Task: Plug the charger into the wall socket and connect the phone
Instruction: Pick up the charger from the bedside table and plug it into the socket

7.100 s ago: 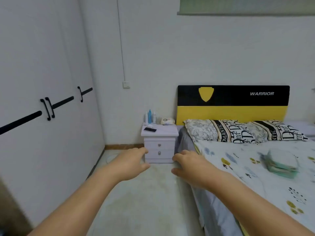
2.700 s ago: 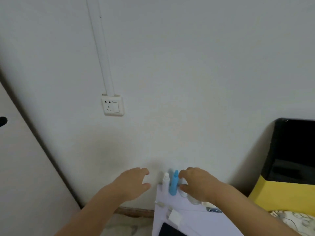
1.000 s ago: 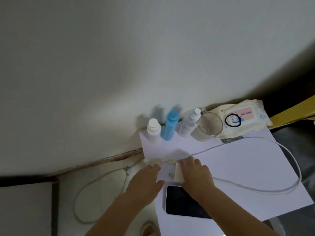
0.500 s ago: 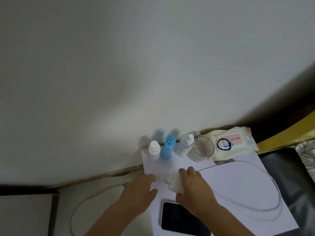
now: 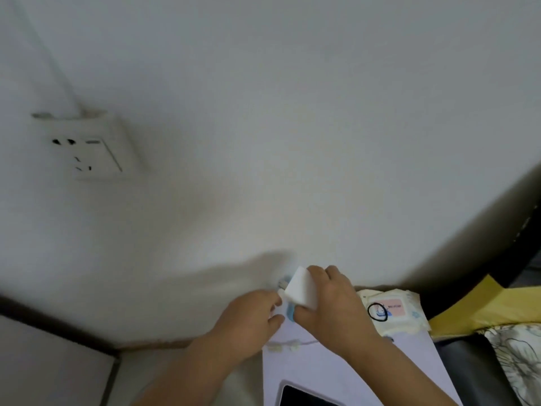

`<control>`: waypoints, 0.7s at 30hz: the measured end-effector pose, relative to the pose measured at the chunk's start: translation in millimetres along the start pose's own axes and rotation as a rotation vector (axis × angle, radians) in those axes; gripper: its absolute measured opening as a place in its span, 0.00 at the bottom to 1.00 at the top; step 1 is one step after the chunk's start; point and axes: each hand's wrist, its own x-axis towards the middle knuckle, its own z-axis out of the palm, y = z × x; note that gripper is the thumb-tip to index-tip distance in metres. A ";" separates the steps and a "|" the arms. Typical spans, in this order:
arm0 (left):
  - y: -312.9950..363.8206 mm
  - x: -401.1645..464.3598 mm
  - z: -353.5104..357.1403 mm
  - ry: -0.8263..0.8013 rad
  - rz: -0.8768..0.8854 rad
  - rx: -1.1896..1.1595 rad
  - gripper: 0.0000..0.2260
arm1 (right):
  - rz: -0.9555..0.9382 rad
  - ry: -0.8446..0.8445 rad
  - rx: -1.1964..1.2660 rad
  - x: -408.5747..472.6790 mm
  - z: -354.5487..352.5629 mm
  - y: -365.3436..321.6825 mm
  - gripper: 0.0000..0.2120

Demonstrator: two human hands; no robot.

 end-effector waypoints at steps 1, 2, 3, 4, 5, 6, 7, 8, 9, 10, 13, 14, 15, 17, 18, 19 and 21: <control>5.4 -5.1 -9.1 0.022 0.006 -0.011 0.14 | -0.016 0.009 0.015 0.4 -10.0 -7.8 0.28; 10.4 -10.0 -18.0 0.045 0.010 -0.016 0.14 | -0.031 0.017 0.028 0.8 -19.8 -15.9 0.28; 14.9 -15.1 -26.3 0.071 0.009 -0.028 0.14 | -0.043 0.025 0.041 0.7 -29.3 -24.3 0.28; 18.6 -20.6 -34.8 0.097 0.004 -0.046 0.14 | -0.052 0.031 0.058 0.5 -38.4 -32.7 0.27; 21.8 -26.2 -43.8 0.126 -0.005 -0.066 0.13 | -0.059 0.035 0.080 0.6 -46.9 -41.7 0.26; 24.3 -32.7 -53.2 0.154 -0.012 -0.086 0.13 | -0.064 0.034 0.108 0.1 -54.7 -50.7 0.26; 26.2 -39.2 -63.0 0.182 -0.015 -0.108 0.13 | -0.068 0.030 0.139 -0.3 -62.2 -59.9 0.25; 27.4 -46.0 -73.1 0.211 -0.017 -0.129 0.13 | -0.073 0.024 0.171 -0.7 -69.0 -69.3 0.24; 28.1 -52.9 -82.8 0.237 -0.017 -0.146 0.14 | -0.080 0.016 0.197 -0.9 -74.9 -78.7 0.23; 28.7 -59.7 -92.4 0.265 -0.018 -0.157 0.14 | -0.093 0.009 0.214 -0.9 -80.1 -88.2 0.22; 27.6 -79.9 -118.2 0.341 -0.020 -0.181 0.15 | -0.148 0.011 0.250 -0.4 -91.1 -115.6 0.20; 26.7 -86.0 -125.6 0.360 -0.019 -0.192 0.15 | -0.162 0.013 0.264 -0.5 -93.9 -124.1 0.21; 25.2 -91.9 -132.6 0.377 -0.018 -0.205 0.15 | -0.174 0.016 0.278 -0.6 -96.1 -132.6 0.21; 20.3 -101.9 -146.1 0.408 -0.017 -0.233 0.15 | -0.200 0.026 0.296 0.1 -98.8 -149.5 0.22; 17.2 -106.1 -152.2 0.423 -0.018 -0.242 0.15 | -0.212 0.029 0.303 0.9 -99.3 -157.8 0.23; 13.7 -109.9 -158.5 0.436 -0.019 -0.249 0.15 | -0.221 0.029 0.313 1.9 -99.4 -166.5 0.24; 5.5 -116.2 -170.7 0.464 -0.019 -0.257 0.16 | -0.229 0.025 0.336 4.4 -98.7 -184.3 0.25</control>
